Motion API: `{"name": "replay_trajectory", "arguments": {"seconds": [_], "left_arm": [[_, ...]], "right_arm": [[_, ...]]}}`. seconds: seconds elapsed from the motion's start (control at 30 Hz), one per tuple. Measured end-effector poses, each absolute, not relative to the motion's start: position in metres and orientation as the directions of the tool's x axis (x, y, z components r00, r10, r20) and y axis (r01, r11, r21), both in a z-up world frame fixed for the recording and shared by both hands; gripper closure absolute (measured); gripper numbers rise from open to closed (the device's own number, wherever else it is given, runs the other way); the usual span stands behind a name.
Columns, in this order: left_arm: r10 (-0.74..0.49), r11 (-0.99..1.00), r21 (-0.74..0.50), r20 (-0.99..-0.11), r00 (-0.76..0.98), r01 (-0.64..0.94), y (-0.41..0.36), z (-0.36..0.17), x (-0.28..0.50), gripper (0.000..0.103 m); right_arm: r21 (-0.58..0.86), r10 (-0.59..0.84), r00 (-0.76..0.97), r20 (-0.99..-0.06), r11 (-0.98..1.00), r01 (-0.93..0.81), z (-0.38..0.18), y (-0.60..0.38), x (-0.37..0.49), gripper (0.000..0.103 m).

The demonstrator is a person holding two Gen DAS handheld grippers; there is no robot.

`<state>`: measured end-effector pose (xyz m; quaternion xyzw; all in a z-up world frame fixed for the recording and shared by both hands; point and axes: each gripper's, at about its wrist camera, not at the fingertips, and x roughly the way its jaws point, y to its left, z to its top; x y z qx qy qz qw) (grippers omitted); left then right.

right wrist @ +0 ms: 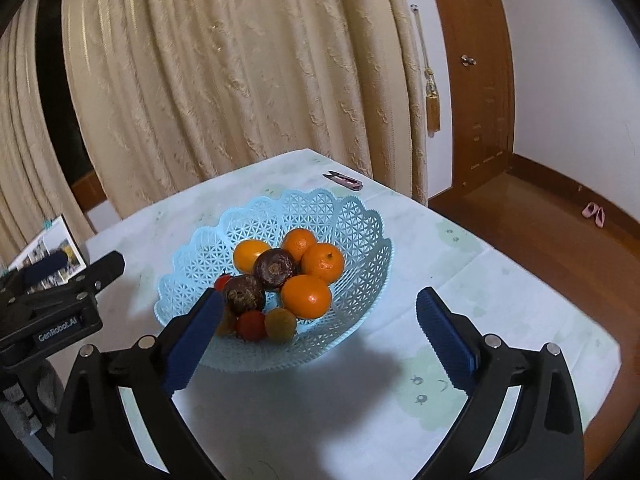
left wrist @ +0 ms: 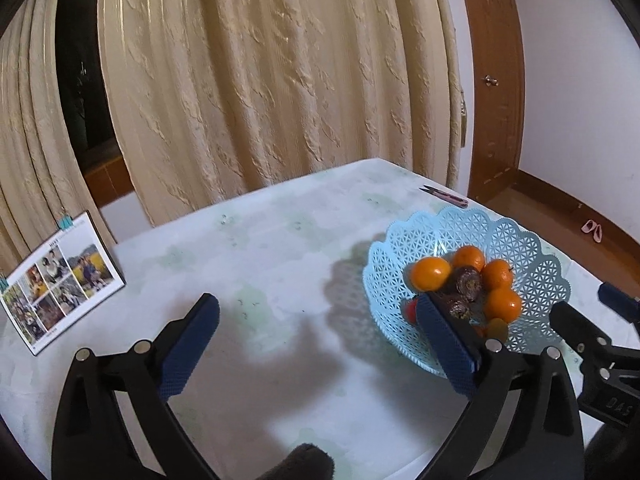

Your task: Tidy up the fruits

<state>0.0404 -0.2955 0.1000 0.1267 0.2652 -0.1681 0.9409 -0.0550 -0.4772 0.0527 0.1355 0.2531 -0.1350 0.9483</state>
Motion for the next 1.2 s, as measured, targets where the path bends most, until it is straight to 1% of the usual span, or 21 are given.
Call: {"name": "replay_trajectory", "arguments": {"seconds": [0.23, 0.43, 0.6, 0.93, 1.2], "left_arm": [[-0.256, 0.899, 0.184, -0.518, 0.816, 0.398, -0.301, 0.104, 0.031, 0.005], [-0.25, 0.896, 0.203, -0.504, 0.827, 0.395, -0.301, 0.106, 0.028, 0.005], [-0.222, 0.895, 0.249, -0.467, 0.856, 0.369, -0.303, 0.106, 0.024, 0.005], [-0.226, 0.883, 0.269, -0.477, 0.849, 0.385, -0.308, 0.102, 0.021, 0.005], [-0.228, 0.873, 0.286, -0.477, 0.849, 0.396, -0.312, 0.1, 0.02, 0.005]], "right_arm": [[0.109, -0.182, 0.835, -0.519, 0.955, 0.276, 0.067, -0.465, -0.06, 0.003], [0.066, -0.173, 0.827, -0.535, 0.967, 0.245, 0.064, -0.456, -0.056, 0.003], [0.067, -0.178, 0.818, -0.546, 0.965, 0.255, 0.061, -0.46, -0.053, 0.003], [0.056, -0.179, 0.802, -0.57, 0.965, 0.255, 0.055, -0.463, -0.049, 0.003], [0.055, -0.177, 0.801, -0.572, 0.966, 0.253, 0.054, -0.463, -0.049, 0.003]]}}
